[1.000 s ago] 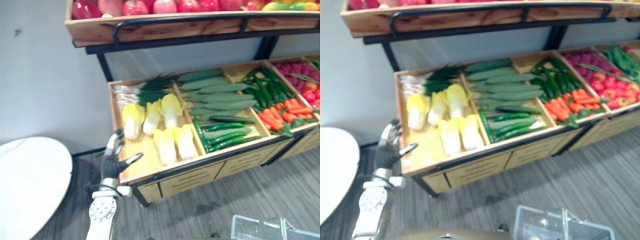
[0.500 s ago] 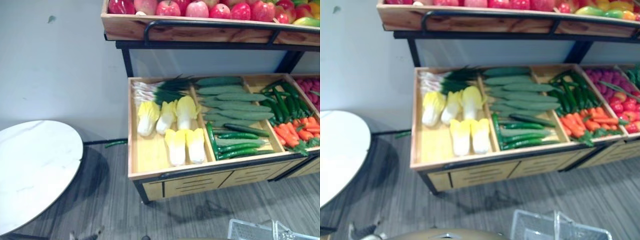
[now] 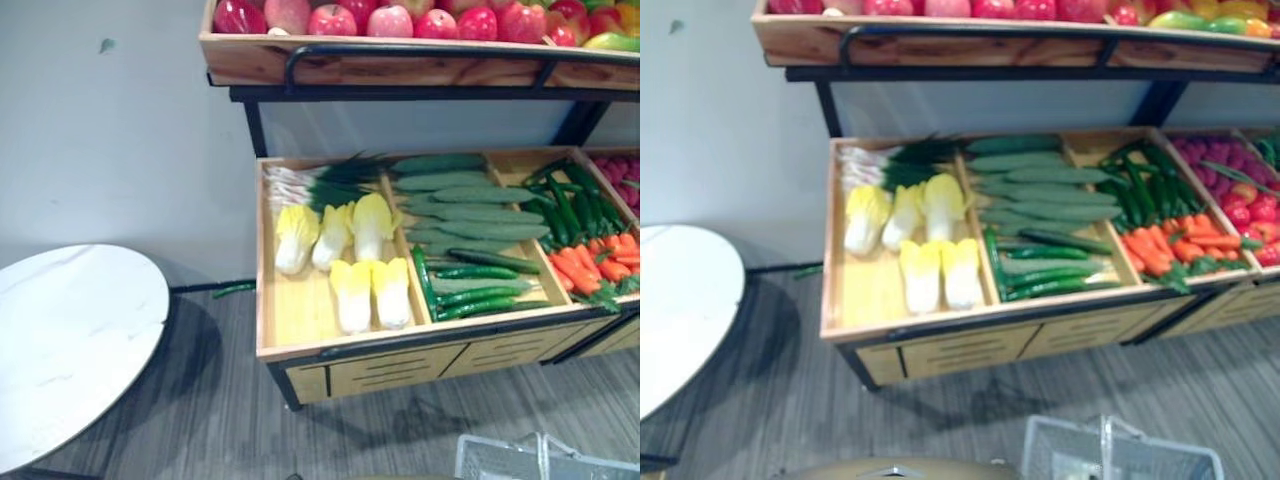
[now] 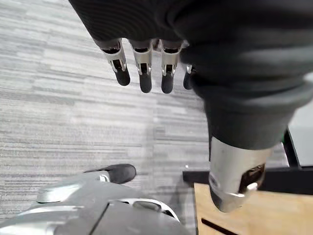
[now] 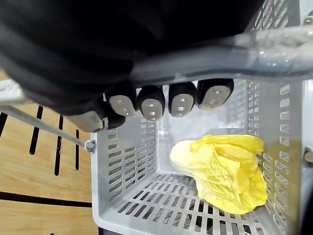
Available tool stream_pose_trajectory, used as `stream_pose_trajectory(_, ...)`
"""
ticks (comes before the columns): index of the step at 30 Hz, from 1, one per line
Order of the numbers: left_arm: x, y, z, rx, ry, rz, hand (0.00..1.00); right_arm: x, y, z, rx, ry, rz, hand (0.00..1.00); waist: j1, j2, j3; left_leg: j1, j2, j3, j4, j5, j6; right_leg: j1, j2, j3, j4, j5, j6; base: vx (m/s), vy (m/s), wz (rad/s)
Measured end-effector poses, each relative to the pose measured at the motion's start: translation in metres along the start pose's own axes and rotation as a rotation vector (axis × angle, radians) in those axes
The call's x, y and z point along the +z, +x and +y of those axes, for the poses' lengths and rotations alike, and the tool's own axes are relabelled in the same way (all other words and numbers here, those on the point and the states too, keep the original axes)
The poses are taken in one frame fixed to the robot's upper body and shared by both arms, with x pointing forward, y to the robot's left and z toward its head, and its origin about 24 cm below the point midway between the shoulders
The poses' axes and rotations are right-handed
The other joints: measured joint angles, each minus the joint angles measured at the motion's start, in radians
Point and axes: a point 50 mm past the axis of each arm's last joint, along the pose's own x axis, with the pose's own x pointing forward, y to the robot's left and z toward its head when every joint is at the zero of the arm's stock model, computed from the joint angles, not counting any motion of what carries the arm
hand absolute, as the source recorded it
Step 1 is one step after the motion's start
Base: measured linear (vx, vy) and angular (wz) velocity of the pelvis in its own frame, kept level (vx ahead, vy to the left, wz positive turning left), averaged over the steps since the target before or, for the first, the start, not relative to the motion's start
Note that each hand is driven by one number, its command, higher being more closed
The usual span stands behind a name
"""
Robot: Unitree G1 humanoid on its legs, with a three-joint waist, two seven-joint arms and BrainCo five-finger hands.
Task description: Pick vegetable in the basket
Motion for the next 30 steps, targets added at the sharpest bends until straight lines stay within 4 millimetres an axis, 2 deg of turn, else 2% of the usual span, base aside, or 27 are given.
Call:
stream_pose_trajectory(3, 0.007, 0.000, -0.006, -0.049, 0.039, -0.033, 0.00, 0.007, 0.002, 0.000, 0.004, -0.024, -0.021, 1.00, -0.003, 0.009, 0.019, -0.002, 0.001, 0.001, 0.000, -0.002, -0.002, -0.002, 0.004, 0.009, -0.004, 0.000, 0.001, 0.03, -0.010, -0.05)
stream_pose_trajectory(9, 0.023, 0.003, -0.008, -0.128, 0.091, -0.098, 0.00, 0.016, 0.003, 0.001, 0.006, -0.012, -0.044, 1.00, -0.006, 0.009, 0.065, 0.000, -0.001, -0.001, 0.001, -0.001, 0.001, -0.017, -0.001, 0.018, 0.025, -0.002, 0.006, 0.06, 0.002, 0.01)
stream_pose_trajectory(12, 0.033, 0.005, -0.011, -0.149, 0.112, -0.128, 0.00, 0.018, 0.004, 0.000, -0.003, 0.013, -0.047, 1.00, -0.009, -0.001, 0.094, 0.027, 0.002, 0.007, 0.004, -0.012, -0.006, -0.038, -0.005, 0.092, 0.099, -0.004, 0.005, 0.05, 0.041, -0.11)
stream_pose_trajectory(14, 0.035, 0.005, -0.011, -0.157, 0.129, -0.137, 0.00, 0.023, 0.004, 0.000, -0.003, 0.029, -0.068, 1.00, -0.009, -0.004, 0.103, 0.054, 0.011, 0.058, 0.007, -0.021, -0.008, -0.075, 0.009, 0.170, 0.134, 0.018, -0.026, 0.03, 0.078, -0.69)
stream_pose_trajectory(15, 0.037, 0.005, -0.012, -0.161, 0.137, -0.144, 0.00, 0.029, 0.004, 0.003, 0.006, 0.021, -0.094, 1.00, -0.009, 0.011, 0.098, 0.056, 0.021, 0.107, 0.006, -0.030, -0.011, -0.104, 0.029, 0.213, 0.124, 0.057, -0.054, 0.00, 0.068, -1.09)
stream_pose_trajectory(17, 0.045, 0.007, -0.013, -0.167, 0.156, -0.168, 0.00, 0.039, 0.003, 0.007, 0.022, 0.009, -0.141, 1.00, -0.012, 0.011, 0.105, 0.057, 0.034, 0.209, 0.007, -0.037, -0.001, -0.147, 0.061, 0.246, 0.065, 0.166, -0.067, -0.04, 0.099, -1.50)
stream_pose_trajectory(19, 0.055, 0.008, -0.014, -0.170, 0.170, -0.195, 0.00, 0.043, 0.002, 0.009, 0.035, 0.028, -0.159, 1.00, -0.017, 0.005, 0.126, 0.068, 0.035, 0.292, 0.013, -0.043, 0.024, -0.157, 0.081, 0.235, -0.001, 0.272, -0.096, -0.11, 0.068, -1.48)
stream_pose_trajectory(20, 0.060, 0.008, -0.014, -0.170, 0.187, -0.215, 0.00, 0.047, 0.003, 0.009, 0.042, 0.033, -0.169, 1.00, -0.005, 0.024, 0.137, 0.065, 0.063, 0.382, 0.030, -0.056, 0.053, -0.140, 0.100, 0.231, -0.108, 0.368, -0.102, -0.18, 0.034, -1.69)
stream_pose_trajectory(21, 0.065, 0.008, -0.014, -0.166, 0.187, -0.238, 0.00, 0.051, 0.003, 0.011, 0.047, 0.039, -0.174, 1.00, -0.022, 0.023, 0.149, 0.069, 0.071, 0.447, 0.050, -0.066, 0.067, -0.178, 0.084, 0.157, 0.099, 0.222, -0.128, -0.20, 0.033, -1.63)
stream_pose_trajectory(22, 0.068, 0.008, -0.012, -0.160, 0.195, -0.249, 0.00, 0.044, 0.002, 0.012, 0.050, 0.049, -0.151, 1.00, -0.038, 0.025, 0.151, 0.081, 0.071, 0.473, 0.061, -0.070, 0.071, -0.195, 0.062, 0.116, 0.288, 0.106, -0.127, -0.07, 0.020, -1.05)
stream_pose_trajectory(23, 0.068, 0.009, -0.010, -0.155, 0.197, -0.250, 0.00, 0.034, 0.002, 0.011, 0.046, 0.054, -0.117, 1.00, -0.047, 0.024, 0.151, 0.098, 0.070, 0.500, 0.065, -0.071, 0.074, -0.186, 0.039, 0.086, 0.433, 0.048, -0.134, -0.06, 0.018, -0.78)
stream_pose_trajectory(25, 0.061, 0.009, -0.006, -0.145, 0.189, -0.235, 0.00, 0.017, 0.000, 0.007, 0.037, 0.041, -0.069, 1.00, -0.056, 0.023, 0.150, 0.118, 0.066, 0.591, 0.083, -0.074, 0.078, -0.131, -0.012, 0.067, 0.614, 0.044, -0.134, -0.06, -0.066, -1.13)
stream_pose_trajectory(27, 0.058, 0.009, -0.005, -0.141, 0.176, -0.222, 0.00, 0.013, 0.000, 0.005, 0.032, 0.040, -0.055, 1.00, -0.052, 0.016, 0.147, 0.116, 0.069, 0.648, 0.108, -0.076, 0.080, -0.117, -0.032, 0.052, 0.578, 0.022, -0.105, -0.09, -0.118, -1.44)
stream_pose_trajectory(28, 0.055, 0.008, -0.010, -0.157, 0.161, -0.201, 0.00, 0.015, 0.001, 0.002, 0.028, 0.032, -0.062, 1.00, -0.035, 0.027, 0.150, 0.092, 0.071, 0.679, 0.136, -0.103, 0.076, -0.117, 0.019, 0.022, 0.471, 0.017, -0.113, -0.18, -0.126, -1.88)
stream_pose_trajectory(29, 0.051, 0.004, -0.020, -0.184, 0.150, -0.188, 0.00, 0.017, 0.002, -0.005, 0.013, 0.023, -0.067, 1.00, -0.019, 0.071, 0.129, 0.065, 0.071, 0.652, 0.124, -0.113, 0.077, -0.110, 0.062, 0.037, 0.360, 0.015, -0.113, -0.22, -0.121, -2.00)
stream_pose_trajectory(30, 0.049, 0.002, -0.027, -0.202, 0.137, -0.183, 0.00, 0.020, 0.004, -0.010, 0.000, 0.021, -0.071, 1.00, -0.016, 0.084, 0.120, 0.059, 0.067, 0.682, 0.112, -0.104, 0.077, -0.114, 0.034, 0.019, 0.394, -0.046, -0.120, -0.13, -0.145, -1.34)
